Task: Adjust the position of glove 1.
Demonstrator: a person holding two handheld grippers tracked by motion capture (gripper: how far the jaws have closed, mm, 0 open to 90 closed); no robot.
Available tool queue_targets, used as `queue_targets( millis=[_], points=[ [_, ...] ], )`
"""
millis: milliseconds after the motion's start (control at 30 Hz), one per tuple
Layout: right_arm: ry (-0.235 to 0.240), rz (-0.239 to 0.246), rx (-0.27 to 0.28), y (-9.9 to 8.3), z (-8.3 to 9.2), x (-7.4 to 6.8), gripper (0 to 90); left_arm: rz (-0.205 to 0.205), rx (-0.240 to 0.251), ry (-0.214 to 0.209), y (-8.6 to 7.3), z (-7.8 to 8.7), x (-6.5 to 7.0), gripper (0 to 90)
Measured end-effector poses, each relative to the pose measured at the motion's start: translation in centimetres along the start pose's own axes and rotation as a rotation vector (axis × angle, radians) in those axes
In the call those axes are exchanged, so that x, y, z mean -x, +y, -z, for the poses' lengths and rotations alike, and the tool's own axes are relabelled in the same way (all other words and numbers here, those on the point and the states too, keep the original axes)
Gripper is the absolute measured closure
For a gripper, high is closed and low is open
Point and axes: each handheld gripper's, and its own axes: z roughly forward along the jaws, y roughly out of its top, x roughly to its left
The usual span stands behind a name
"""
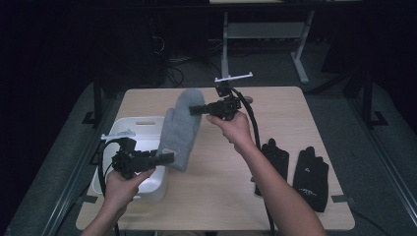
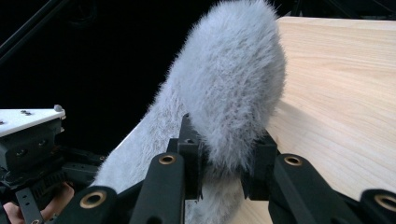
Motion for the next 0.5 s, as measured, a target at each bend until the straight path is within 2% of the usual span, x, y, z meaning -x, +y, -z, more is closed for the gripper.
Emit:
queue_targets(
  millis=[500],
  points=[
    [0.033, 0.01, -0.009, 1.0, -2.6, -1.3, 72.7, 0.012, 0.022, 0.025, -0.1, 2.1, -0.9, 42.8]
  ],
)
